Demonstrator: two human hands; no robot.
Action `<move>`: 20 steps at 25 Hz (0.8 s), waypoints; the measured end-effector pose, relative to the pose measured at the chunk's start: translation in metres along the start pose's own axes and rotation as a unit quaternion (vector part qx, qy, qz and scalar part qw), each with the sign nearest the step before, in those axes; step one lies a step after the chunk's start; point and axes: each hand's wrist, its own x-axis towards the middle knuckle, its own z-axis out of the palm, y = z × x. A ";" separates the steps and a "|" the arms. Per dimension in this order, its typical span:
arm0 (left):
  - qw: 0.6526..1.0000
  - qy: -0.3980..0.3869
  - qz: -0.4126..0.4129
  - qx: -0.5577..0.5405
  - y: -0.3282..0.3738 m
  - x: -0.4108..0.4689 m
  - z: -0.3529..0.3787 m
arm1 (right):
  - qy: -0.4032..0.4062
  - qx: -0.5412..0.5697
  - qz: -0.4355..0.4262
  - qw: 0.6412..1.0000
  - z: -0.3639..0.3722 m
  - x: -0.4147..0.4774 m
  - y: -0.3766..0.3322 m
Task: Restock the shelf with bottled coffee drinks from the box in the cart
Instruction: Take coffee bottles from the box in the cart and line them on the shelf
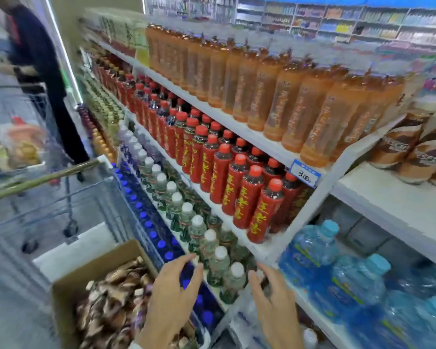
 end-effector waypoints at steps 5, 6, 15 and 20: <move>0.985 0.093 -0.147 0.022 -0.101 -0.047 -0.053 | -0.146 -0.023 0.065 0.987 0.086 -0.018 0.033; 0.978 0.110 -0.178 0.026 -0.117 -0.058 -0.062 | -0.166 -0.038 0.069 0.983 0.102 -0.023 0.038; 0.909 0.142 -0.391 -0.011 -0.219 -0.114 -0.080 | -0.307 -0.128 0.141 0.932 0.189 -0.052 0.064; 0.885 0.113 -0.447 -0.071 -0.276 -0.075 -0.065 | -0.344 -0.176 0.152 0.910 0.211 -0.054 0.072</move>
